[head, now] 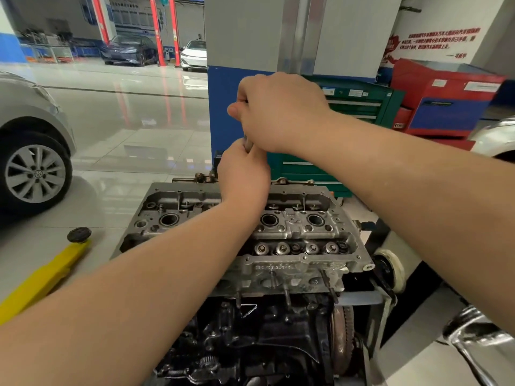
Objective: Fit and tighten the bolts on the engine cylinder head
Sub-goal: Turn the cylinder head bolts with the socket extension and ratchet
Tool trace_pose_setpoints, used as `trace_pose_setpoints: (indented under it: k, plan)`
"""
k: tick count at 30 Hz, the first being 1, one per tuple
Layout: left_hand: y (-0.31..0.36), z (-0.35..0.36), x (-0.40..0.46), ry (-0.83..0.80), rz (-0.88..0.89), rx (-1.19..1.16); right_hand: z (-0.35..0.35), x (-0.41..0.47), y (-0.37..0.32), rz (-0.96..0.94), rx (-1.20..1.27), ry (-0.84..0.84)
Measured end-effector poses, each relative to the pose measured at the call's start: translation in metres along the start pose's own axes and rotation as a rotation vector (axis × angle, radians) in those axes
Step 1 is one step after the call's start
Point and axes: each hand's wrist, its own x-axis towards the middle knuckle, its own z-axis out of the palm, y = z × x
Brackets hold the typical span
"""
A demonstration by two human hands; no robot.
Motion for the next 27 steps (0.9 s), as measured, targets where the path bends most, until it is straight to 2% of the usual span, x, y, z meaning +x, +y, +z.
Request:
trace_pose_setpoints:
  k: [2, 5, 8, 11, 13, 16, 18, 20, 24, 27]
  plan:
    - [-0.004, 0.002, 0.001, 0.025, -0.001, 0.055, -0.002, -0.001, -0.001, 0.029, 0.025, -0.008]
    - [-0.003, 0.006, 0.000, 0.072, -0.098, 0.062, -0.001, 0.000, -0.005, 0.086, 0.028, -0.020]
    - [-0.006, 0.009, 0.002, 0.149, -0.043, 0.145, 0.002, 0.003, -0.009, 0.124, 0.020, -0.017]
    - [-0.010, 0.006, 0.012, 0.115, -0.042, 0.122, 0.008, 0.009, -0.002, 0.087, 0.168, -0.015]
    - [-0.008, 0.005, 0.017, 0.084, -0.050, 0.104, 0.014, 0.011, 0.004, 0.067, 0.541, -0.046]
    - [-0.009, 0.007, 0.023, 0.018, -0.069, 0.150, 0.025, 0.015, 0.004, 0.126, 1.308, -0.127]
    - [-0.013, 0.006, 0.022, 0.024, -0.040, 0.206, 0.031, 0.021, 0.003, 0.126, 1.593, -0.235]
    - [-0.016, 0.004, 0.019, 0.010, 0.025, 0.265, 0.036, 0.026, 0.002, 0.103, 1.664, -0.336]
    - [-0.008, -0.001, 0.020, 0.027, 0.002, 0.153, 0.035, 0.033, 0.012, 0.088, 1.718, -0.548]
    - [-0.005, 0.000, 0.013, -0.015, 0.038, 0.324, 0.030, 0.034, 0.012, 0.055, 1.615, -0.658]
